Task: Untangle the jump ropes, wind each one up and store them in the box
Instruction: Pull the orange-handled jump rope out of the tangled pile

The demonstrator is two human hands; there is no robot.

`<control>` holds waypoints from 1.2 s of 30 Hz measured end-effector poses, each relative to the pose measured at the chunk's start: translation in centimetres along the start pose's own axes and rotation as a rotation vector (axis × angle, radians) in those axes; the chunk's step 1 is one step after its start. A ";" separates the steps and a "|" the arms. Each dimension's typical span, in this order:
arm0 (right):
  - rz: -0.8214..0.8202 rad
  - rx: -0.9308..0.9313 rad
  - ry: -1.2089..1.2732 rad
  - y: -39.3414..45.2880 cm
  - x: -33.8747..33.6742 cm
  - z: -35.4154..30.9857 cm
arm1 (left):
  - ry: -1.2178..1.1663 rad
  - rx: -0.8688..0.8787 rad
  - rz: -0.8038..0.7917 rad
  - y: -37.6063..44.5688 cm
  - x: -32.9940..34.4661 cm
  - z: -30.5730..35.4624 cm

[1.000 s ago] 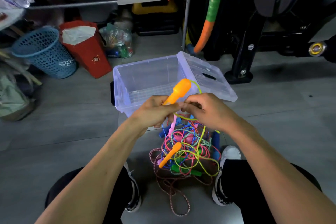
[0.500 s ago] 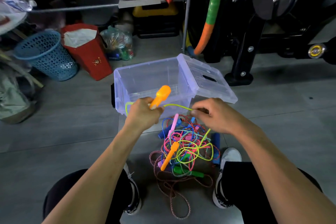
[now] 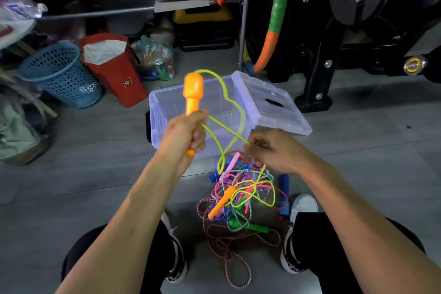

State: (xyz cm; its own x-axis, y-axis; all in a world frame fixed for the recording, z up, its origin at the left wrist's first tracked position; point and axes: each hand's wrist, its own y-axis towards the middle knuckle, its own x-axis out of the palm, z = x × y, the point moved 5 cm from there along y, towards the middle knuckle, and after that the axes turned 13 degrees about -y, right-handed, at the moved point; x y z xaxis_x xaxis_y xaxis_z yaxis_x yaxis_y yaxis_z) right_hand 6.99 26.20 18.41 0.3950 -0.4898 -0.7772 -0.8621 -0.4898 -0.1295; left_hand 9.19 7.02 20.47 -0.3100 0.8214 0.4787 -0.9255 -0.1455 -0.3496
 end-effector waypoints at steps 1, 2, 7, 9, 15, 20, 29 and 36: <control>-0.028 0.008 -0.035 0.0 0.1 0.5 | -0.083 0.010 0.052 0.3 -0.7 0.5; -0.032 0.016 -0.069 -0.1 0.0 0.8 | -0.107 0.017 0.101 0.6 -1.5 0.9; 0.191 -0.043 -0.036 -0.9 -2.2 -0.6 | 0.866 0.022 0.206 0.6 -3.4 1.0; 0.221 -0.092 -0.014 -1.0 -2.6 -1.2 | 0.950 0.026 0.095 0.3 -2.7 0.2; 0.140 -0.163 -0.013 -0.8 -1.4 -3.8 | 0.550 -0.100 -0.282 -1.6 1.2 -1.0; 0.114 -0.086 0.009 -0.5 -0.9 -2.7 | 0.426 0.004 -0.132 -1.3 1.0 -0.5; 0.100 0.069 -0.087 -0.8 -1.9 1.7 | 0.370 0.084 0.271 0.6 -3.8 2.5; 0.171 -0.126 0.016 -1.7 -2.2 -2.2 | 0.727 -0.052 -0.089 -0.6 -0.5 -0.5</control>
State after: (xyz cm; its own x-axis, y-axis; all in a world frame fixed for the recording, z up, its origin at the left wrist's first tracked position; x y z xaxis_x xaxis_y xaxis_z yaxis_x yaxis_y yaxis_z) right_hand 8.30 26.54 21.67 0.2519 -0.5847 -0.7711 -0.8710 -0.4842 0.0827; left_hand 10.03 6.96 20.02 0.0050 0.9899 -0.1416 -0.9235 -0.0497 -0.3804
